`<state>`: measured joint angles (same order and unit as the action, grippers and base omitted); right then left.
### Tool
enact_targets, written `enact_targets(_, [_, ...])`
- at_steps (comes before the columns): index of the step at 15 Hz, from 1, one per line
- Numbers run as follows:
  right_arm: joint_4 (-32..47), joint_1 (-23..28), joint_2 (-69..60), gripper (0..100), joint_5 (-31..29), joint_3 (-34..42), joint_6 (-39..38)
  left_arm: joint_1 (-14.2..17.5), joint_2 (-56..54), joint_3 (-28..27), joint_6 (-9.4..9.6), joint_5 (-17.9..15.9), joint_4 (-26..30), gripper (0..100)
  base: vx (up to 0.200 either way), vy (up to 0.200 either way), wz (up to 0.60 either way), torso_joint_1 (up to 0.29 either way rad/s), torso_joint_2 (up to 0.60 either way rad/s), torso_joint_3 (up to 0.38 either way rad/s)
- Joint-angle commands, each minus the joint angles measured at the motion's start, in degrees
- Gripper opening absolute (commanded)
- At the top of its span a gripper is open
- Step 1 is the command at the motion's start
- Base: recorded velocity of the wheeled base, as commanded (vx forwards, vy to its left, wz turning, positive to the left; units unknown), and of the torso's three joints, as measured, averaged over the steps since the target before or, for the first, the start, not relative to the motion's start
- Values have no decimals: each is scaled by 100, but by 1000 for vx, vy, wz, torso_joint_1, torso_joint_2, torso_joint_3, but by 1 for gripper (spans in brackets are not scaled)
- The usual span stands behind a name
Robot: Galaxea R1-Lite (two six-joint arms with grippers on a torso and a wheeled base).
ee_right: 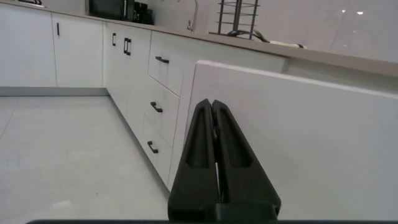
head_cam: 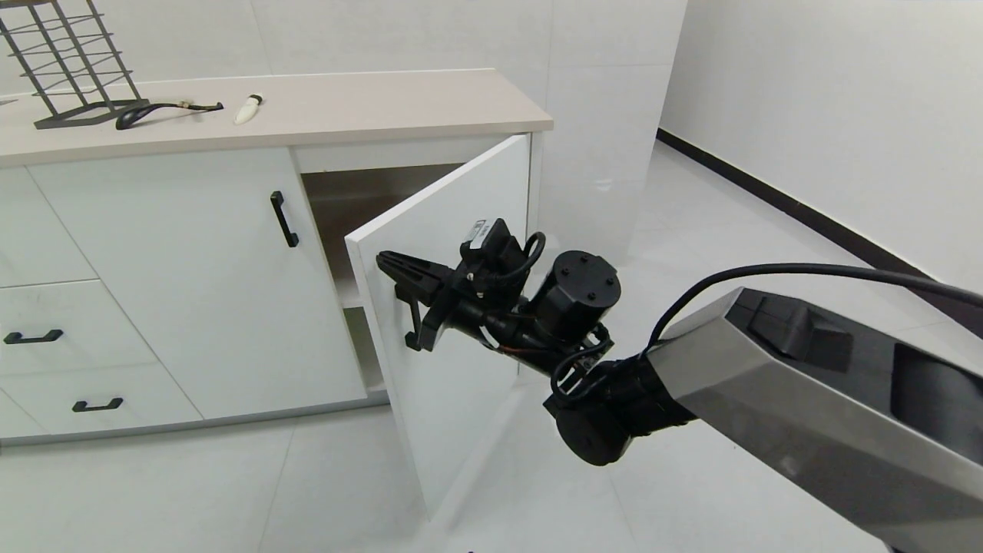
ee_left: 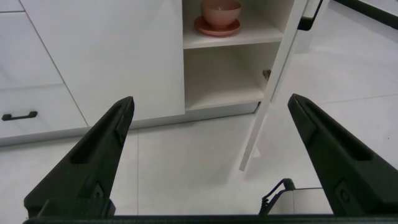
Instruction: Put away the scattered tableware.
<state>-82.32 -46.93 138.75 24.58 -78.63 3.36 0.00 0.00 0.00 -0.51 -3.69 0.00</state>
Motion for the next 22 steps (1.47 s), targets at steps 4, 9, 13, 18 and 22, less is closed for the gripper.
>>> enact_targets(4, [-12,97,-287,0,-5,208,6,0,0,0,-2,0,0,100,0,0,0,0,0,0])
enact_targets(9, [-12,123,-586,0,-5,902,6,0,0,0,-2,0,0,100,0,0,0,0,0,0])
enact_targets(13, [-21,369,-2072,0,3,2976,24,0,0,0,42,-17,0,100,0,0,0,0,0,0])
enact_targets(18, [-12,703,-2687,0,3,3855,41,0,0,0,7,-9,0,100,0,80,0,3,2,1])
enact_targets(22, [-12,668,-2669,0,3,3969,50,0,0,0,7,-9,0,100,0,200,0,4,5,2])
